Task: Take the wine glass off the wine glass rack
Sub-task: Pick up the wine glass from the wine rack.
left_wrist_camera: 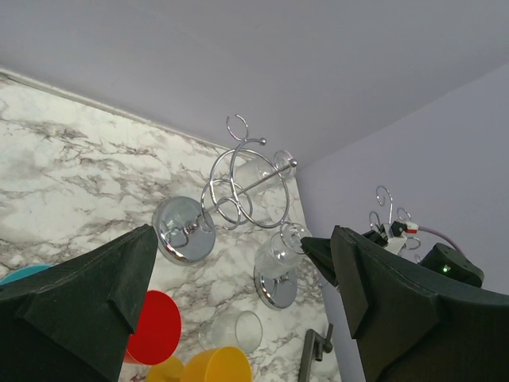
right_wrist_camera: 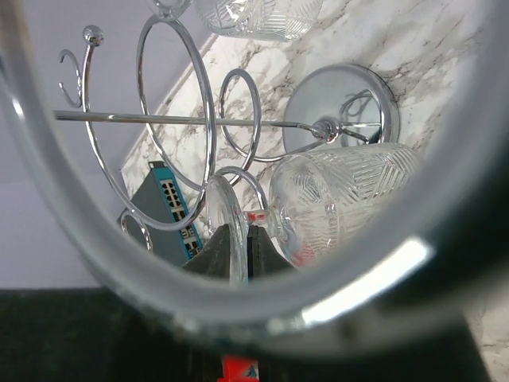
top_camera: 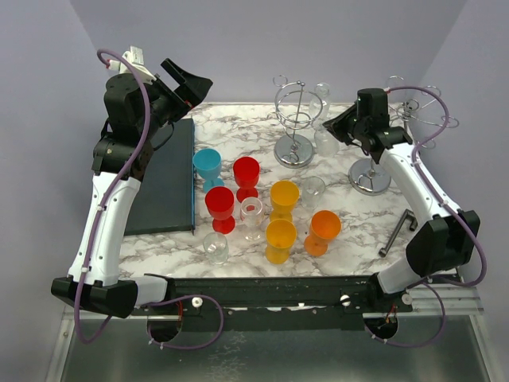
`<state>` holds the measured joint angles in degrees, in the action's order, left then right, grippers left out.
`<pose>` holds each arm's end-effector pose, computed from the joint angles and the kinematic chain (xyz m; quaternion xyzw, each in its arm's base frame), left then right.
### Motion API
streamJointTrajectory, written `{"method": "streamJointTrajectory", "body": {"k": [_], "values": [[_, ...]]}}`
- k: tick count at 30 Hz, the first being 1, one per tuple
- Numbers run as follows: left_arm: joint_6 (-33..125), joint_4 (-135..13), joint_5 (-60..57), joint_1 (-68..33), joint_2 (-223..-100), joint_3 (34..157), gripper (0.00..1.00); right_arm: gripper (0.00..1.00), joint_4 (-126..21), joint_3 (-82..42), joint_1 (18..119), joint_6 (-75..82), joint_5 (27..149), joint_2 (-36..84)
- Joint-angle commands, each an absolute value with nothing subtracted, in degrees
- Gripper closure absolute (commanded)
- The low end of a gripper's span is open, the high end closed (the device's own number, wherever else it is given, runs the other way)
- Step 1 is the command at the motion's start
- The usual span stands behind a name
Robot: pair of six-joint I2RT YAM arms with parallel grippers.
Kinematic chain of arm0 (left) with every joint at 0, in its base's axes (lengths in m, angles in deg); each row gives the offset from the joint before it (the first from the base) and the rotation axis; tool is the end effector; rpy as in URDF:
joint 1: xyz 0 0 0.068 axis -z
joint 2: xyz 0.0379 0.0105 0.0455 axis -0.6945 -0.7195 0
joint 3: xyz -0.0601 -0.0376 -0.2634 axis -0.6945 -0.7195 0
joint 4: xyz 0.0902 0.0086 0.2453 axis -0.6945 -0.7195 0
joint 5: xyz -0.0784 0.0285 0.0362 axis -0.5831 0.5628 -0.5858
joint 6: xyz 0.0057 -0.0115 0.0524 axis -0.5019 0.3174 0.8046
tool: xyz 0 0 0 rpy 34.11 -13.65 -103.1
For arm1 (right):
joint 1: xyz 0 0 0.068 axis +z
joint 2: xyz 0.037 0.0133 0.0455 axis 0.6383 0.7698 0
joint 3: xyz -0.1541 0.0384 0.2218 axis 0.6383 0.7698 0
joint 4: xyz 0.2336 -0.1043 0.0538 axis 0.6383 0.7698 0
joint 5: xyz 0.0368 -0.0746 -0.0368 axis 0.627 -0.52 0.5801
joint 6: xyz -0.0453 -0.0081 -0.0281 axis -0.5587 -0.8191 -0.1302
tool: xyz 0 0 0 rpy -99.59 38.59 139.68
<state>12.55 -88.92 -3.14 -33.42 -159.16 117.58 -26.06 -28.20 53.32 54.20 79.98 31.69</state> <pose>0.2524 -0.0535 0.5014 -0.1575 0.7176 -0.3697 0.5688 0.3470 0.0837 0.3581 0.3289 0.8103 0.2767 0.3984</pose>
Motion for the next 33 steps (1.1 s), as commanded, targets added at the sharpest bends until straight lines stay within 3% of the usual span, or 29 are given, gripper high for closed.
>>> {"method": "streamJointTrajectory", "body": {"k": [1,33], "values": [[12.32,-87.66,-3.64,-33.61,-158.79,117.25,0.01,1.00,-26.13,-26.63,53.73,53.95,81.00,29.10],[11.44,-86.99,-5.04,-33.61,-160.06,117.25,0.01,1.00,-27.18,-26.99,53.66,50.97,82.40,25.56]]}}
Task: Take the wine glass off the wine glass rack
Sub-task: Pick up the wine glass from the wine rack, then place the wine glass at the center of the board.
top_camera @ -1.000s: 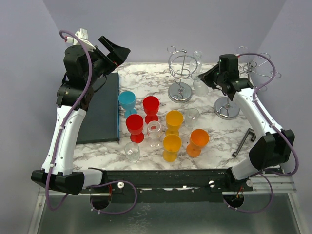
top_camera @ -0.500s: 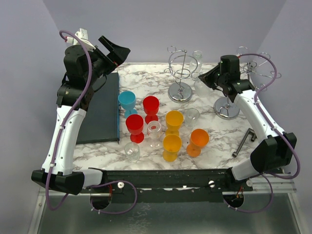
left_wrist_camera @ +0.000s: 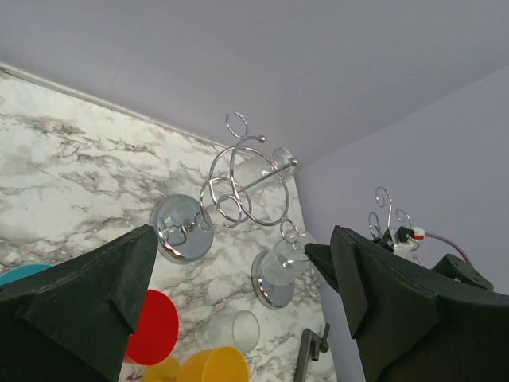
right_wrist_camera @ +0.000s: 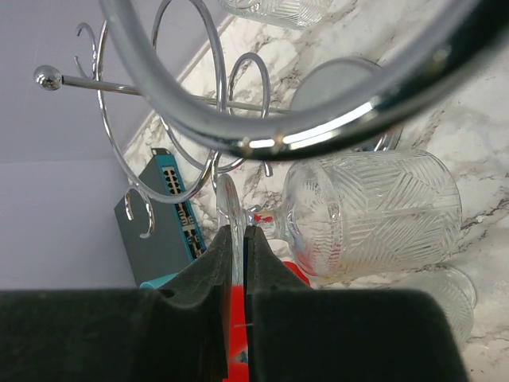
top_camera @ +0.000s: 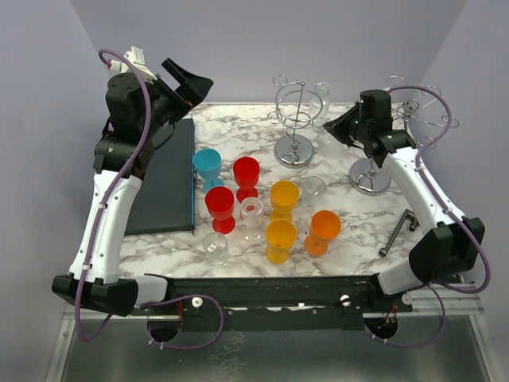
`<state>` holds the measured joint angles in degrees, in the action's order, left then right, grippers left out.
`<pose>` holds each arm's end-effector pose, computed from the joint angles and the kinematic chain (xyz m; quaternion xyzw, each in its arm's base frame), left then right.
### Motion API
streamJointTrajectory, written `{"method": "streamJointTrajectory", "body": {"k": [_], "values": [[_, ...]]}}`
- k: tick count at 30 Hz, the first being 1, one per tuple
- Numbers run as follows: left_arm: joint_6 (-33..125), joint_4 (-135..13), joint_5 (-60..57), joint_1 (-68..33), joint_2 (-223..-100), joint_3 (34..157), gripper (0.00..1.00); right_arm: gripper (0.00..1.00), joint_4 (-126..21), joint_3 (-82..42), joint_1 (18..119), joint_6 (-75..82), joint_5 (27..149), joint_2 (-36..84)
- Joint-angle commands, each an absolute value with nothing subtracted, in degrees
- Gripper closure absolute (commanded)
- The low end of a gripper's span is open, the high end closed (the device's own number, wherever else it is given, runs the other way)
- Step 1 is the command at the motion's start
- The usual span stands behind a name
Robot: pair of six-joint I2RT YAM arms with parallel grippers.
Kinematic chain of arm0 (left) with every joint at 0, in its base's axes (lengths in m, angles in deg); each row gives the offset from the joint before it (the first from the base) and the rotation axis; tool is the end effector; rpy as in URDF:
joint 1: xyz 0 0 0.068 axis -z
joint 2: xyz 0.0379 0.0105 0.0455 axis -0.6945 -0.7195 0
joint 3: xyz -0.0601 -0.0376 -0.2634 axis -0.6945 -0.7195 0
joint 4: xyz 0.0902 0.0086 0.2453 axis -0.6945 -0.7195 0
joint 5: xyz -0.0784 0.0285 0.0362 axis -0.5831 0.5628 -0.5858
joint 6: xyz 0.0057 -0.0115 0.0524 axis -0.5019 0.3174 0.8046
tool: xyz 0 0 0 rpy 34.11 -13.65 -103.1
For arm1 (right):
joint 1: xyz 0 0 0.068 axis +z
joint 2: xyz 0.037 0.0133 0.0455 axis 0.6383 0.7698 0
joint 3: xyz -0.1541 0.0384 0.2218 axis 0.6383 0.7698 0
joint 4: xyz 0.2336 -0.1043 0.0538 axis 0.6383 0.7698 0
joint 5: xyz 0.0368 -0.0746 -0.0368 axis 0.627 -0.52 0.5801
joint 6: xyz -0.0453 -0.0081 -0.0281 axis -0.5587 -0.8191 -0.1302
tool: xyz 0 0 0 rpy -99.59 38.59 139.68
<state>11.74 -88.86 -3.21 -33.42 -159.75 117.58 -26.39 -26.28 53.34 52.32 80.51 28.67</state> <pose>0.2563 -0.0542 0.4990 -0.1634 0.7195 -0.3727 0.5628 0.3340 0.0810 0.3646 0.3111 0.8107 0.2797 0.4095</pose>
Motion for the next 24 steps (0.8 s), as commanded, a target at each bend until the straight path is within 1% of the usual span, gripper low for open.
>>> {"method": "streamJointTrajectory", "body": {"k": [1,24], "values": [[11.37,-86.98,-5.06,-33.61,-160.10,117.26,0.01,1.00,-27.14,-27.07,53.70,50.66,82.53,25.48],[8.92,-85.32,-8.40,-33.61,-160.28,115.02,0.01,1.00,-25.79,-30.30,53.67,46.81,90.86,23.75]]}}
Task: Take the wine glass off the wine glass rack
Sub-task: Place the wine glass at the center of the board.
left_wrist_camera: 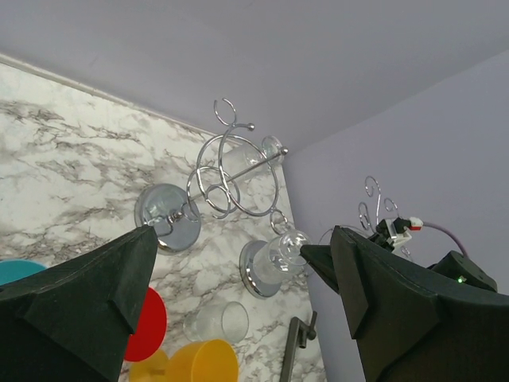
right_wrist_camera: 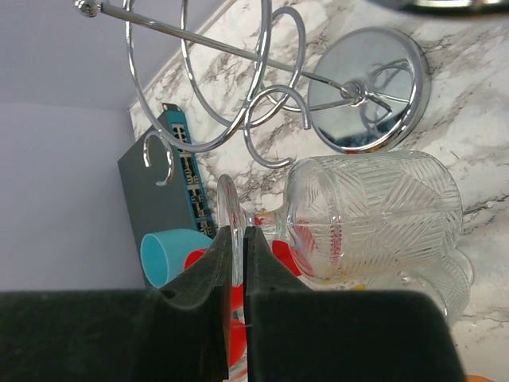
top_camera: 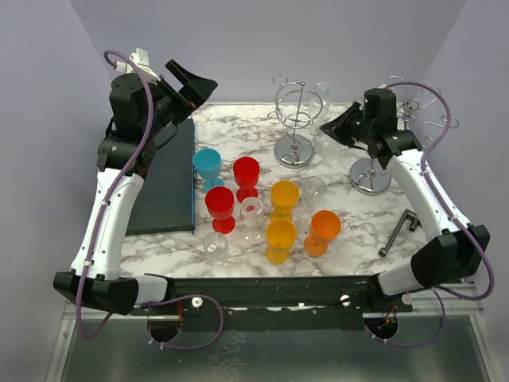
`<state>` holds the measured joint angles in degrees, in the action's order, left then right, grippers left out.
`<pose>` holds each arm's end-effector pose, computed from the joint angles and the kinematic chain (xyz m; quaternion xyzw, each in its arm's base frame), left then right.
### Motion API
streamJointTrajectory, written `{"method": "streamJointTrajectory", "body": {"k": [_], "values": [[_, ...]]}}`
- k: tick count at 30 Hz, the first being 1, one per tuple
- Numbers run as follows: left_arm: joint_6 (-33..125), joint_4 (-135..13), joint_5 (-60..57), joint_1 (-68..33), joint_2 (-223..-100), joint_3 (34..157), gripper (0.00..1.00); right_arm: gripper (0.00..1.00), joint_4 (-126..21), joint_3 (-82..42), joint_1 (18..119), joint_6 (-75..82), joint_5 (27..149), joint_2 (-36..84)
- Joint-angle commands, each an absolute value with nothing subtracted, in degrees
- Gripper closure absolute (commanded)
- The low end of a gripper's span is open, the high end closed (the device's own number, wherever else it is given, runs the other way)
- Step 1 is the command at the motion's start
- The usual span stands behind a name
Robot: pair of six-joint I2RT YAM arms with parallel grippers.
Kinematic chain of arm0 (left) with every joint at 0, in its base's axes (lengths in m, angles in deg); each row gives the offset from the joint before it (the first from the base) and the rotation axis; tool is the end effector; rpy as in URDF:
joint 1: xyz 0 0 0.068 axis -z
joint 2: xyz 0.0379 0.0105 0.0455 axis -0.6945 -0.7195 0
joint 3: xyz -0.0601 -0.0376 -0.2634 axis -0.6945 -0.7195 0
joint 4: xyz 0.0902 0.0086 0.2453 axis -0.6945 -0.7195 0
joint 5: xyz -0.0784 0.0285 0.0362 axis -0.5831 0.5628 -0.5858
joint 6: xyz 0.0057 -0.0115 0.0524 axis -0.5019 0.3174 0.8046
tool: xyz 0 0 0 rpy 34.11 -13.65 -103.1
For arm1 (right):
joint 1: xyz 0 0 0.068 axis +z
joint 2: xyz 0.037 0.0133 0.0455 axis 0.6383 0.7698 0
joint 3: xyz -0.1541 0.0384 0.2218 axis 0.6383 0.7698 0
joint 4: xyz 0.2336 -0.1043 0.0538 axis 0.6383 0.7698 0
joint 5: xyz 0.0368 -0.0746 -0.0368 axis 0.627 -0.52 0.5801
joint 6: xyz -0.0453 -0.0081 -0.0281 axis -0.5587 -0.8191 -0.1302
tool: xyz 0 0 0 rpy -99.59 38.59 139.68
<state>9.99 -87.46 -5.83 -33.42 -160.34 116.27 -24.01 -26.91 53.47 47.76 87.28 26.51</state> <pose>0.2627 -0.0570 0.4919 -0.1605 0.7228 -0.3940 0.5446 0.3210 0.0829 0.3765 0.2488 0.8292 0.3081 0.3945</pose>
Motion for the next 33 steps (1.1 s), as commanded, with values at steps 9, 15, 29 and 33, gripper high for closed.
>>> {"method": "streamJointTrajectory", "body": {"k": [9,15,29,33], "values": [[5.06,-82.47,-12.59,-33.61,-159.32,112.13,0.01,1.00,-26.20,-32.48,53.71,48.78,97.86,24.14],[3.39,-80.94,-13.91,-33.61,-158.44,109.54,0.01,1.00,-26.96,-32.87,53.73,50.27,101.18,24.07],[-4.88,-69.21,-20.82,-33.54,-156.84,101.26,0.03,1.00,-32.63,-40.71,53.88,57.89,113.39,26.67],[-8.94,-61.17,-24.46,-33.53,-157.32,98.56,0.06,1.00,-35.29,-45.40,54.73,61.17,115.35,29.31]]}}
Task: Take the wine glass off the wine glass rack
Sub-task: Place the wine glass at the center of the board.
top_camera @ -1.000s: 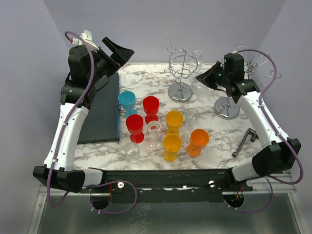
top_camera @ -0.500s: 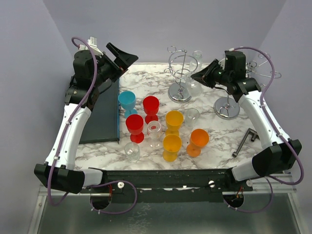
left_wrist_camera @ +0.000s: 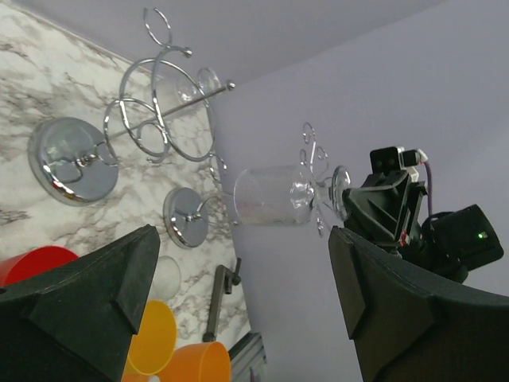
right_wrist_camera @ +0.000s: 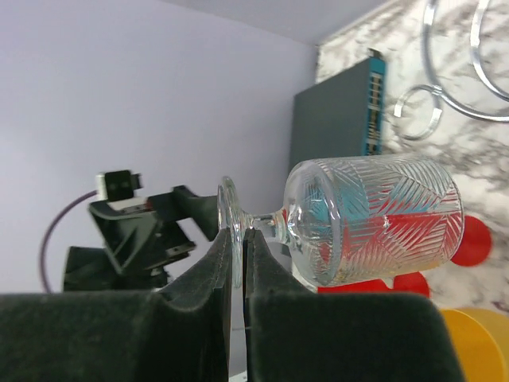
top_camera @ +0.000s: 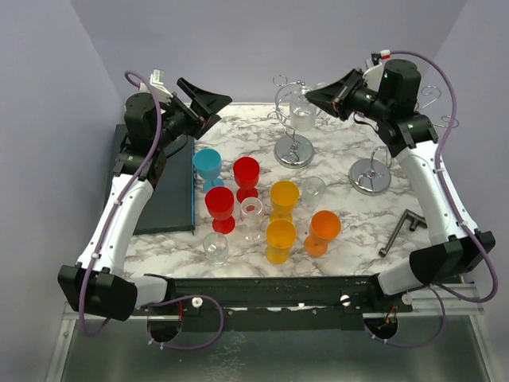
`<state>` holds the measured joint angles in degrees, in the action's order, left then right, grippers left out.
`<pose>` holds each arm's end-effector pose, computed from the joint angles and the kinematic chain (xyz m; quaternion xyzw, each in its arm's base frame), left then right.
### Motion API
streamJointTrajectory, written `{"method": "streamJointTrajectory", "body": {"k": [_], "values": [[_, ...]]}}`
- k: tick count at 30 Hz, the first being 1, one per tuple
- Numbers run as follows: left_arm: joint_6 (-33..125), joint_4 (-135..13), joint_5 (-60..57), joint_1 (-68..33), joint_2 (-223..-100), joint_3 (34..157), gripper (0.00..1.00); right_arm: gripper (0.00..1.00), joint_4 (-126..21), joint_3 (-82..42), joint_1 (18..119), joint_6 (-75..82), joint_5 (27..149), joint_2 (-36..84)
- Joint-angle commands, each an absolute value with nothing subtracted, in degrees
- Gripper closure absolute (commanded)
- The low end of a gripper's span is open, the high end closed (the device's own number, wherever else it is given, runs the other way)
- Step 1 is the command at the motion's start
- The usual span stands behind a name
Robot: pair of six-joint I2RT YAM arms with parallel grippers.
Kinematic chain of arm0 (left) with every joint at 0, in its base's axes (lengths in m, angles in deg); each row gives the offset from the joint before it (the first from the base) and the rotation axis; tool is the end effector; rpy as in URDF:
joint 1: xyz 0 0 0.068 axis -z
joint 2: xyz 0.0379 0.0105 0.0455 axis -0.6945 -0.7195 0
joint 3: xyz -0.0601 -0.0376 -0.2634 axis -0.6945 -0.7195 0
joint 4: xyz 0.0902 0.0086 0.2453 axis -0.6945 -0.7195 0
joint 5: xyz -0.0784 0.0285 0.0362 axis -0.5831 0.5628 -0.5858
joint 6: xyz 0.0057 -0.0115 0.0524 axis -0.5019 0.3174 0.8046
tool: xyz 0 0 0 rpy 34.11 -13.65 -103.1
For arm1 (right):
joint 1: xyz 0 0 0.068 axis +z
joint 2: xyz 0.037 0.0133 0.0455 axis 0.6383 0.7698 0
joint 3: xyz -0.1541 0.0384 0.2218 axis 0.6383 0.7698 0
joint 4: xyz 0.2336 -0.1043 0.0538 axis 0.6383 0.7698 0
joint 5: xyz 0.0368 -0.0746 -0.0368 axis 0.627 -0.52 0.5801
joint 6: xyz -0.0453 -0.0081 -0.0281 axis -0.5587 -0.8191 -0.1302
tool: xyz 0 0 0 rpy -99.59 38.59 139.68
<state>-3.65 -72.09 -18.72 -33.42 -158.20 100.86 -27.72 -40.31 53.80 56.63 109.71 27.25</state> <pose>0.2747 -0.0670 0.4406 -0.1641 0.7079 -0.5207 0.4481 0.3104 0.0958 0.4593 0.1537 0.7619 0.5164 0.3594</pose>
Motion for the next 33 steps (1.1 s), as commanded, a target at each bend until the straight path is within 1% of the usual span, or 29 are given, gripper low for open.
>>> {"method": "streamJointTrajectory", "body": {"k": [1,7,17,23,26,31,33], "values": [[-9.78,-59.21,-25.32,-33.53,-157.36,97.88,0.06,1.00,-36.03,-46.72,55.08,61.84,115.71,29.90],[-16.44,-48.50,-28.10,-33.34,-158.77,94.48,0.07,1.00,-42.30,-51.30,56.30,68.10,118.65,33.31],[-24.40,-33.04,-30.18,-31.86,-163.95,92.01,0.10,1.00,-55.14,-53.99,58.93,80.30,122.91,37.79],[-26.07,-26.30,-31.54,-31.33,-167.53,92.27,0.10,1.00,-58.43,-54.69,60.23,83.97,123.99,39.04],[-28.69,-18.86,-32.69,-31.23,-169.35,91.71,0.11,1.00,-59.71,-54.29,60.71,85.36,124.69,39.24],[-35.60,-5.76,-34.49,-30.89,-173.34,91.12,0.16,1.00,-62.12,-53.44,61.32,87.06,125.44,39.56],[-39.26,-0.06,-34.54,-30.82,-174.89,90.51,0.19,1.00,-62.85,-53.01,61.44,87.89,125.70,39.61]]}}
